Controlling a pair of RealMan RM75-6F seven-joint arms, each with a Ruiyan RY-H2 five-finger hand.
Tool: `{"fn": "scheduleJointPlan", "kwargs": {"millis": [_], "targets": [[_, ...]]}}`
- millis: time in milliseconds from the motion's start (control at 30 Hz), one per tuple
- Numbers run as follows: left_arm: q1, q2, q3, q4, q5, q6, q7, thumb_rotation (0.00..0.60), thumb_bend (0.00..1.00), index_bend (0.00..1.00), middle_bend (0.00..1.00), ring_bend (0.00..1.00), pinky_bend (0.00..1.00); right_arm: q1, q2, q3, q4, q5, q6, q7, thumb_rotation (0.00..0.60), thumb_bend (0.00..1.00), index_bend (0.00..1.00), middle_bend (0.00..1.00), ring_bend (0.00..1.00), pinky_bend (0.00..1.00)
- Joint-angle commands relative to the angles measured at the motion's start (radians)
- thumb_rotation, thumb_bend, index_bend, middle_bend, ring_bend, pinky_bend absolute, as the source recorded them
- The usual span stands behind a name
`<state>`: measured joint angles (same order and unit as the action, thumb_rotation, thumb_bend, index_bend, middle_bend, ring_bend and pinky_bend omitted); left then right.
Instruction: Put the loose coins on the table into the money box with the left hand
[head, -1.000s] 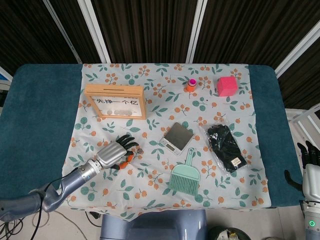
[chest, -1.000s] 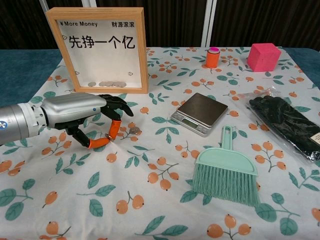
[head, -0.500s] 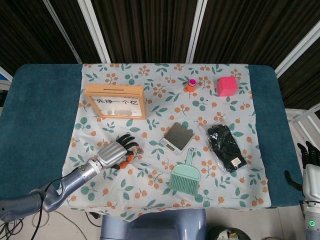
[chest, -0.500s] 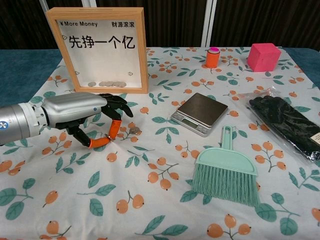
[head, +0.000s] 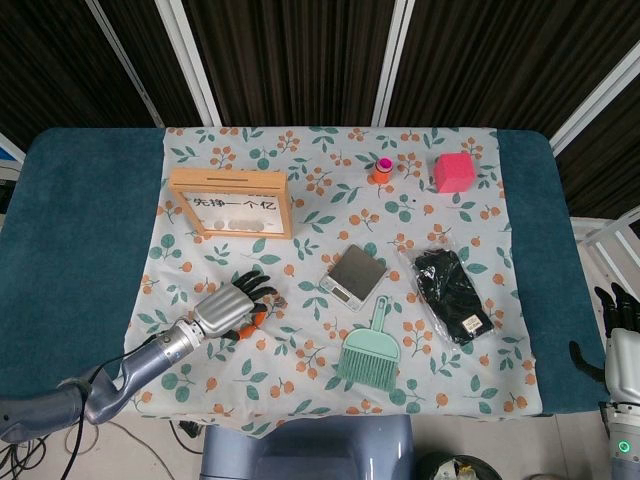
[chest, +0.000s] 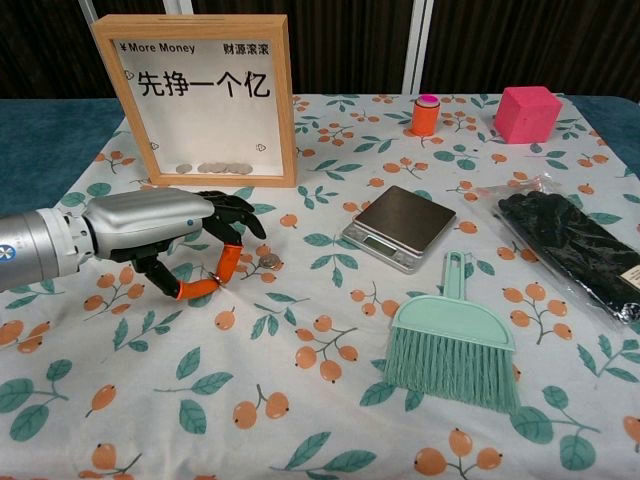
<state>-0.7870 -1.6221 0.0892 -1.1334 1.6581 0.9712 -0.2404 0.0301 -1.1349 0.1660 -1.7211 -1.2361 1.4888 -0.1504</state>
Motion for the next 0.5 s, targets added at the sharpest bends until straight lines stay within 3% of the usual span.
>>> {"fn": "scheduleJointPlan", "kwargs": {"millis": [33,500], "targets": [[0.000,-0.001,0.001,0.001,0.000,-0.002,0.000,0.600,0.39,0.55,0.16,0.00,0.00,0.000,0.000,0.000,0.000,0.001,0.001,-0.001,0.600,0.39,0.12,0.03,0.05,0.00],[0.004,-0.010,-0.006,0.011,-0.002,0.011,0.008,0.600,0.40,0.67,0.18,0.00,0.00,0.001,-0.002,-0.001,0.000,0.001,0.001,-0.004,0.600,0.39,0.12,0.03,0.05,0.00]]}}
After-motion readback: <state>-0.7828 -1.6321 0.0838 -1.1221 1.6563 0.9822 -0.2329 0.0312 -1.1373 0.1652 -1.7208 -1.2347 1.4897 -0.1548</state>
